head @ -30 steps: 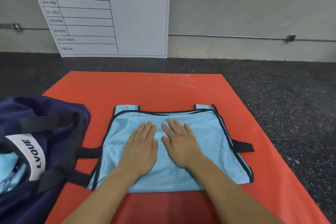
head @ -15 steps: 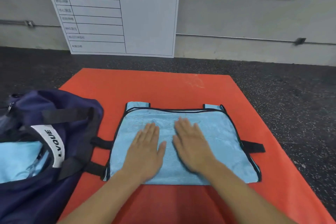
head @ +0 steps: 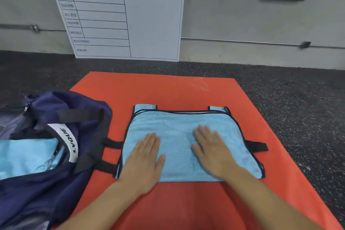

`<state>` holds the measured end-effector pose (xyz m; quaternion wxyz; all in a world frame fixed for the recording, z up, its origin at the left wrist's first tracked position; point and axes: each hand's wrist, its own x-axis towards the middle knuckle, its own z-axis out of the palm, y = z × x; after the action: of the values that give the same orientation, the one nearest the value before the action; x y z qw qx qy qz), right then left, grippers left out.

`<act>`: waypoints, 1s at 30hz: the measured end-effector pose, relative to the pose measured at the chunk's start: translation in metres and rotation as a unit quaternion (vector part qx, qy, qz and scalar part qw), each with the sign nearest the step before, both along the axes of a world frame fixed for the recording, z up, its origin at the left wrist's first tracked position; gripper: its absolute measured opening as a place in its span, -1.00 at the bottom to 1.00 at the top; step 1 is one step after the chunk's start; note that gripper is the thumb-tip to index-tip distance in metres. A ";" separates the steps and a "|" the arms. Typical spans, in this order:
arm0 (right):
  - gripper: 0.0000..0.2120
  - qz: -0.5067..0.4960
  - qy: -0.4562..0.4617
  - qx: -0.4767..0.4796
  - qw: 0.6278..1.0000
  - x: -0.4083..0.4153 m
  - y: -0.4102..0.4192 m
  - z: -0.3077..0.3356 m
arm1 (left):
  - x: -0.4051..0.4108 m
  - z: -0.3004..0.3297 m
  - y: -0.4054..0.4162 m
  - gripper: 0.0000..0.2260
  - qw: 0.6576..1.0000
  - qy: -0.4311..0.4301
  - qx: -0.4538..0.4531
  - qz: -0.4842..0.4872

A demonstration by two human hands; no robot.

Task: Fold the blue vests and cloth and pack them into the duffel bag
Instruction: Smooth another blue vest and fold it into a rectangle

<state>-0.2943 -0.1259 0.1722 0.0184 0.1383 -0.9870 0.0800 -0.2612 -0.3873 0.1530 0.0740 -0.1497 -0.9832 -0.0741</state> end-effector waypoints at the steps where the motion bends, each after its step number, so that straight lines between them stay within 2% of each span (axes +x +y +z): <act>1: -0.18 0.028 -0.014 0.002 1.000 0.007 -0.015 -0.002 | 0.004 -0.003 0.002 -0.36 1.000 -0.011 0.009 0.007; 3: -0.27 0.030 -0.037 0.009 0.999 0.014 -0.017 -0.007 | 0.001 -0.005 -0.012 -0.28 0.999 -0.022 0.009 0.036; 5: -0.38 -0.034 -0.042 0.005 0.999 0.007 0.012 -0.009 | -0.003 -0.001 -0.036 -0.23 0.998 -0.008 0.000 0.069; 8: -0.37 -0.162 -0.040 0.041 0.985 -0.004 0.069 -0.006 | -0.005 0.009 -0.061 -0.15 0.993 -0.026 0.001 0.117; 10: -0.34 -0.194 -0.049 0.047 0.979 -0.006 0.089 -0.005 | -0.003 0.012 -0.064 -0.12 0.991 -0.041 0.010 0.126; 20: -0.35 -0.193 -0.030 0.015 0.981 -0.013 0.098 -0.011 | 0.017 0.015 -0.058 -0.22 0.998 0.002 -0.030 0.052; 24: -0.38 -0.205 -0.037 0.014 0.978 -0.013 0.101 -0.013 | 0.034 0.027 -0.059 -0.13 0.999 0.010 -0.014 0.033; 28: -0.47 -0.169 -0.072 -0.010 0.983 -0.003 0.110 -0.012 | 0.053 0.036 -0.068 -0.04 0.999 -0.029 -0.002 0.019; 30: -0.50 -0.147 -0.088 -0.019 0.985 0.001 0.115 -0.011 | 0.064 0.039 -0.074 -0.13 0.999 -0.029 -0.011 0.023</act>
<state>-0.2929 -0.0114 0.1614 -0.0539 -0.0165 -0.9926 0.1075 -0.1977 -0.4617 0.1924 0.0459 -0.1256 -0.9888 -0.0658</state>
